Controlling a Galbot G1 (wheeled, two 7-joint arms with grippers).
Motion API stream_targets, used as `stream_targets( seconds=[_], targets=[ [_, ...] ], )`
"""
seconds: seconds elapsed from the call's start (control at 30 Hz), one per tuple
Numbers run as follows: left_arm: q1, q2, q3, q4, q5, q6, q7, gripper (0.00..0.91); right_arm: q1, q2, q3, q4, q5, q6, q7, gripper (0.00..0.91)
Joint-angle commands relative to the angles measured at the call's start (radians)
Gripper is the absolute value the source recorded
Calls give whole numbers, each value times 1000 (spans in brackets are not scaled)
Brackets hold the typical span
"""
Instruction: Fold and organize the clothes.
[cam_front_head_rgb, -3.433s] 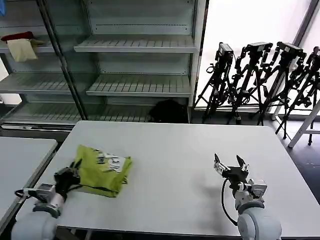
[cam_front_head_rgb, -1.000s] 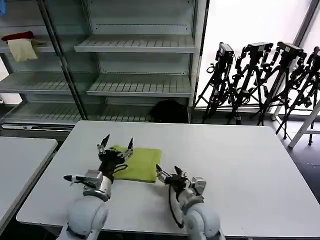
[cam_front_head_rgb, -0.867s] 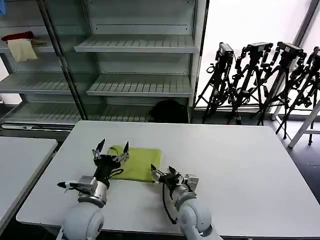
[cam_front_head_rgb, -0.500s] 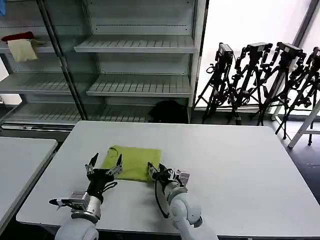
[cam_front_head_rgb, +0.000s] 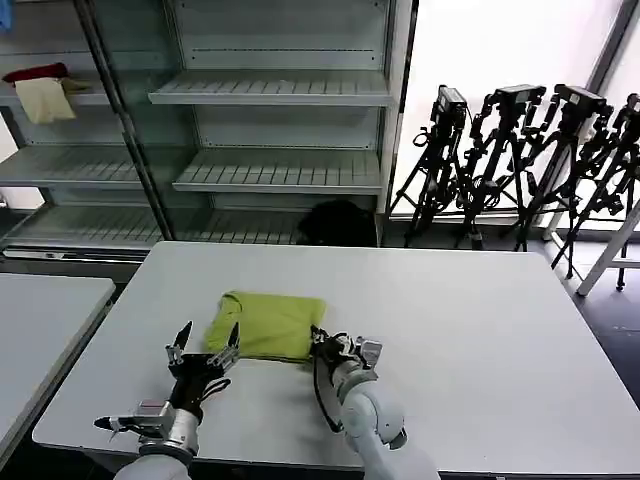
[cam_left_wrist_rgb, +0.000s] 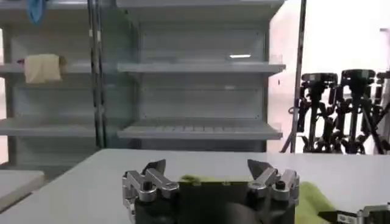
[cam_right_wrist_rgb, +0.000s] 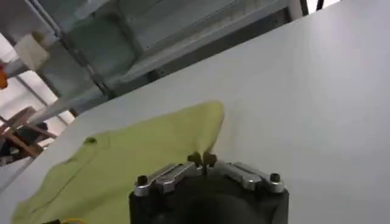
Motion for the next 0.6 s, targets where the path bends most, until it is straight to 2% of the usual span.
stream_targets(
  seconds=[0.03, 0.1, 0.3, 0.6],
  targets=[
    [16, 0, -7, 4, -5, -9, 0, 907, -1, -47, 66, 119, 1, 1, -19, 0],
    [10, -1, -4, 7, -4, -7, 2, 907, -15, -96, 86, 150, -20, 1, -45, 0],
    [-5, -7, 9, 18, 2, -5, 8, 907, -45, -187, 126, 183, -22, 2, -66, 0],
    [-16, -9, 12, 33, 4, -3, 13, 907, -72, -236, 159, 171, -49, 4, -92, 0]
  ],
)
